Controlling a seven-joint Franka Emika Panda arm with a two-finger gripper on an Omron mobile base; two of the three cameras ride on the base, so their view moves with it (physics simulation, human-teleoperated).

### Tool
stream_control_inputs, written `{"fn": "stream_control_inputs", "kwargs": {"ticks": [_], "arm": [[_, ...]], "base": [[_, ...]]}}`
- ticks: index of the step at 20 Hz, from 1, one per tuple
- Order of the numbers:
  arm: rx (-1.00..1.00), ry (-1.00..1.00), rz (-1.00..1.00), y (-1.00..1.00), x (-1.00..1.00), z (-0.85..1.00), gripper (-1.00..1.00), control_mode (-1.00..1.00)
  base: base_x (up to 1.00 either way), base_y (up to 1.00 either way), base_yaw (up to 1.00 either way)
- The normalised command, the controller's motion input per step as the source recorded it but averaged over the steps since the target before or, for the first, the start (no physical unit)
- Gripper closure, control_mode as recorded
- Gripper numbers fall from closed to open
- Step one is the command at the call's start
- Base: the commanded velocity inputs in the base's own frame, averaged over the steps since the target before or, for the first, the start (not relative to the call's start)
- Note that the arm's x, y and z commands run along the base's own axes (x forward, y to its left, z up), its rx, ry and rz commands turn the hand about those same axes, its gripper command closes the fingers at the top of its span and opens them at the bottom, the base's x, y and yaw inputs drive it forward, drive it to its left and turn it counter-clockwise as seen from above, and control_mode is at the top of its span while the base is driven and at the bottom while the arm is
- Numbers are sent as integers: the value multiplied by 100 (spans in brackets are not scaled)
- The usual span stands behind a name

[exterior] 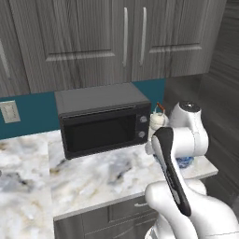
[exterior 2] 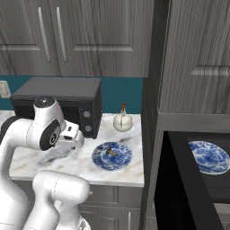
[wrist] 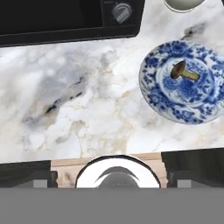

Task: Pick the mushroom from the microwave and place it on plate located on the counter.

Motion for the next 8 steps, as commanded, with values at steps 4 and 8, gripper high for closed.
{"fn": "stream_control_inputs", "kwargs": {"ticks": [4,8], "arm": [[0,0,0,1,-19,75,-100,-100],[2,0,0,-10,-1,77,-100,-100]], "base": [[0,0,0],[0,0,0]]}}
